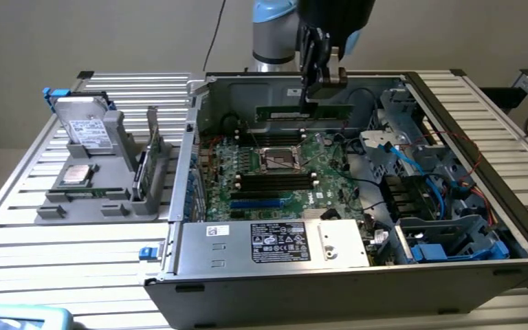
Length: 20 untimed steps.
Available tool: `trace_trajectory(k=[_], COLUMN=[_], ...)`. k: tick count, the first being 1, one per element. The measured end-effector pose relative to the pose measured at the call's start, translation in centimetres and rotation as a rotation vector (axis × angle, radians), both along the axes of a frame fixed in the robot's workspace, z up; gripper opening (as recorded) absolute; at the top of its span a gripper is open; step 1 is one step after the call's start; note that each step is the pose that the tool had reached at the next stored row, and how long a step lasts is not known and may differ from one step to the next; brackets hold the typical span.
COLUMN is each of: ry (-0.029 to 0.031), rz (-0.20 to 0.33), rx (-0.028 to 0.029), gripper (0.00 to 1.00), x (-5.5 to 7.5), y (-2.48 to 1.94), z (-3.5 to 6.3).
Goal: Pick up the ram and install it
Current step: 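Pick up the ram and move it above insertion slot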
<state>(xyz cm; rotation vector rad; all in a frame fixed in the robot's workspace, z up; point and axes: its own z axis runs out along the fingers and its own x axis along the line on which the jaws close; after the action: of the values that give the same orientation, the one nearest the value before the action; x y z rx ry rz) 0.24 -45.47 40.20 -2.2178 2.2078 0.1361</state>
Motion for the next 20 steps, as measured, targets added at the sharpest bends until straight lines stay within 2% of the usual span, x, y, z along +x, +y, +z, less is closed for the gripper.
trace_trajectory(k=[6,11,15,20], ry=[-0.0001,0.0,0.0,-0.0001], rz=[0.0,-0.001,-0.001,-0.001], rx=[0.0001,-0.0001,-0.0005,-0.0002], gripper=[0.13,0.13,0.13,0.13], x=[0.0,-1.2,-2.5,-3.4], y=[2.02,3.16,3.87,4.13], z=[-1.1,-2.0,-2.73,-3.65])
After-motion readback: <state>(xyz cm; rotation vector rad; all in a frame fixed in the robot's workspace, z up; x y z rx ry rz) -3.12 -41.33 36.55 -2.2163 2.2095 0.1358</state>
